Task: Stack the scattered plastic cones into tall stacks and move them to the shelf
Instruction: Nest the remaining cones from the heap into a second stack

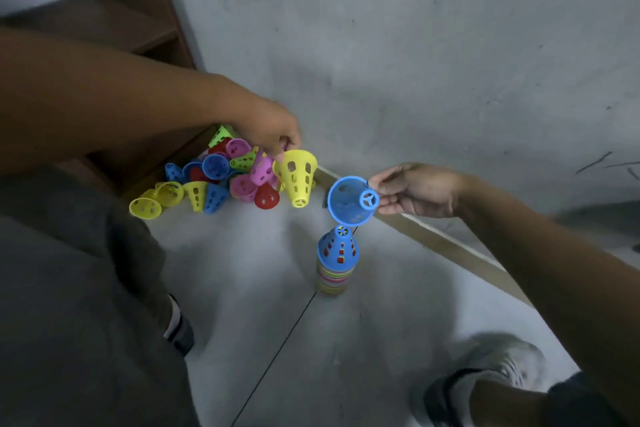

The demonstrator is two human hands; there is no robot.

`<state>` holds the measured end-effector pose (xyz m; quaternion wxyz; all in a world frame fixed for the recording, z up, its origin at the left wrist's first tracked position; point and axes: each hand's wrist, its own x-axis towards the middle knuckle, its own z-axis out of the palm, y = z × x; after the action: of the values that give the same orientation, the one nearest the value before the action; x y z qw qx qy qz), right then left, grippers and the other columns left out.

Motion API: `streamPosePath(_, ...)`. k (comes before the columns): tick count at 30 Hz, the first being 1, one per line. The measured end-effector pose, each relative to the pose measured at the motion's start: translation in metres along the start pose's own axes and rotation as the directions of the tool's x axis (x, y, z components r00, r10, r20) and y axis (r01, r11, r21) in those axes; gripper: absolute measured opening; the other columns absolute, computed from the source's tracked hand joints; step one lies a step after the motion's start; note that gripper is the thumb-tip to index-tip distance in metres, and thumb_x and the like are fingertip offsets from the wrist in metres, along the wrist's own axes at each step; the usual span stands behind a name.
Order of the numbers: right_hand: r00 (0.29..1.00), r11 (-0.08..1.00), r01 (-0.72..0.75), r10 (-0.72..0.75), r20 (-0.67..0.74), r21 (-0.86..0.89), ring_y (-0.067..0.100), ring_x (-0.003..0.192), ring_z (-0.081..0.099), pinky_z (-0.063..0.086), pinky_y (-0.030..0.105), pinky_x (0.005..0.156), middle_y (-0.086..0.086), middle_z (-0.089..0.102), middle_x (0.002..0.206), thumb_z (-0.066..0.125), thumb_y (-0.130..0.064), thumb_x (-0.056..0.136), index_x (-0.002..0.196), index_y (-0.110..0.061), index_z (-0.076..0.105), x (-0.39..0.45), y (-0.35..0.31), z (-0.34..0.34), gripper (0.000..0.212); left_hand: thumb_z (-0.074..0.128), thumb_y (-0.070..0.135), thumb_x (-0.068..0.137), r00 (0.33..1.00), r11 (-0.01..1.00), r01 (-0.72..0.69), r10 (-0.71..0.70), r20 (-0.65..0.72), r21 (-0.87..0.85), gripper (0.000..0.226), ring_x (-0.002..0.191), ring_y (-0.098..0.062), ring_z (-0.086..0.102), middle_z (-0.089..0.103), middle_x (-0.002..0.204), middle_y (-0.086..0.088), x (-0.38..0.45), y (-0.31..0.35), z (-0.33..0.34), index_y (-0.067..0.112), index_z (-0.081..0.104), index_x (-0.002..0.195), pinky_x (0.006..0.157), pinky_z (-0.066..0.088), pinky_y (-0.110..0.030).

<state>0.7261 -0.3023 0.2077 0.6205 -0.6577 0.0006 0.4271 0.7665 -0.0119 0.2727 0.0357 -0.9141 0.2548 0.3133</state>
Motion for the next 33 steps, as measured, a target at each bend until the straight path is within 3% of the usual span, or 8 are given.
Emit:
streamPosePath(5, 0.998, 0.995, -0.042, 0.037, -0.052, -0.089, 0.013, 0.062, 0.07, 0.058, 0.023, 0.06, 0.005, 0.072, 0.069, 0.062, 0.0, 0.09, 0.089, -0.006, 0.066, -0.003, 0.014, 0.015, 0.007, 0.069, 0.016, 0.094, 1.0, 0.996, -0.013, 0.015, 0.017, -0.085, 0.008, 0.073, -0.015, 0.059, 0.07, 0.087, -0.009, -0.017, 0.005, 0.0, 0.011, 0.064, 0.09, 0.061, 0.041, -0.024)
streamPosePath(12, 0.984, 0.999, -0.04, 0.036, -0.173, -0.019, 0.013, 0.071, 0.07, 0.056, 0.023, 0.064, 0.007, 0.073, 0.081, 0.066, -0.003, 0.092, 0.095, -0.005, 0.069, 0.008, 0.048, 0.021, 0.005, 0.062, 0.007, 0.098, 0.995, 0.919, -0.103, 0.095, -0.039, -0.381, 0.013, 0.084, -0.014, 0.067, 0.072, 0.098, -0.013, -0.015, 0.02, -0.005, -0.002, 0.066, 0.105, 0.068, 0.054, -0.018)
streamPosePath(15, 0.977, 0.999, -0.025, 0.02, -0.213, -0.023, 0.011, 0.072, 0.07, 0.055, 0.022, 0.064, 0.007, 0.074, 0.086, 0.071, -0.007, 0.089, 0.098, -0.006, 0.069, 0.012, 0.058, 0.027, 0.009, 0.057, 0.006, 0.1, 0.995, 0.896, -0.093, 0.098, -0.01, -0.435, 0.016, 0.091, -0.02, 0.069, 0.072, 0.104, -0.02, -0.013, 0.024, 0.001, -0.007, 0.063, 0.107, 0.073, 0.057, -0.021)
streamPosePath(19, 0.962, 0.995, -0.028, 0.0, -0.273, -0.099, 0.009, 0.068, 0.069, 0.054, 0.019, 0.063, 0.004, 0.073, 0.077, 0.076, -0.011, 0.087, 0.09, -0.007, 0.072, 0.012, 0.072, 0.031, 0.007, 0.054, 0.007, 0.102, 0.996, 0.878, -0.067, 0.088, 0.022, -0.474, 0.021, 0.104, -0.035, 0.07, 0.069, 0.112, -0.029, -0.01, 0.029, 0.009, -0.013, 0.06, 0.11, 0.079, 0.058, -0.028)
streamPosePath(22, 0.956, 0.985, -0.023, -0.028, -0.29, -0.173, 0.012, 0.066, 0.068, 0.055, 0.02, 0.064, 0.008, 0.072, 0.078, 0.078, -0.013, 0.086, 0.093, -0.002, 0.073, 0.013, 0.074, 0.026, 0.014, 0.054, 0.008, 0.103, 0.995, 0.853, -0.026, 0.074, 0.071, -0.521, 0.018, 0.1, -0.033, 0.071, 0.07, 0.103, -0.02, -0.011, 0.033, 0.011, -0.008, 0.062, 0.105, 0.072, 0.058, -0.022)
streamPosePath(26, 0.969, 0.96, 0.013, -0.081, -0.233, -0.281, 0.014, 0.074, 0.07, 0.056, 0.024, 0.069, 0.004, 0.073, 0.086, 0.078, -0.012, 0.086, 0.103, -0.008, 0.073, 0.006, 0.068, 0.017, 0.018, 0.052, 0.011, 0.104, 0.981, 0.818, 0.04, 0.077, 0.179, -0.574, 0.019, 0.095, -0.032, 0.07, 0.066, 0.094, -0.011, -0.012, 0.039, 0.019, -0.005, 0.062, 0.103, 0.074, 0.057, -0.025)
streamPosePath(30, 0.984, 0.942, 0.12, -0.155, -0.09, -0.313, 0.016, 0.099, 0.07, 0.055, 0.031, 0.082, 0.002, 0.071, 0.113, 0.087, -0.023, 0.074, 0.118, -0.024, 0.069, -0.002, 0.057, 0.014, 0.047, 0.049, 0.011, 0.105, 0.969, 0.793, 0.087, 0.072, 0.235, -0.604, 0.018, 0.079, -0.014, 0.07, 0.068, 0.093, -0.009, -0.012, 0.047, 0.025, -0.002, 0.062, 0.102, 0.069, 0.058, -0.022)
streamPosePath(33, 0.976, 0.937, 0.211, -0.219, 0.004, -0.279, 0.021, 0.101, 0.068, 0.056, 0.037, 0.093, 0.006, 0.067, 0.122, 0.089, -0.02, 0.066, 0.127, -0.024, 0.065, -0.004, 0.053, 0.019, 0.066, 0.048, 0.013, 0.106, 0.954, 0.724, 0.131, 0.093, 0.284, -0.677, 0.02, 0.091, -0.021, 0.071, 0.072, 0.098, -0.009, -0.011, 0.05, 0.032, -0.003, 0.061, 0.107, 0.075, 0.059, -0.026)
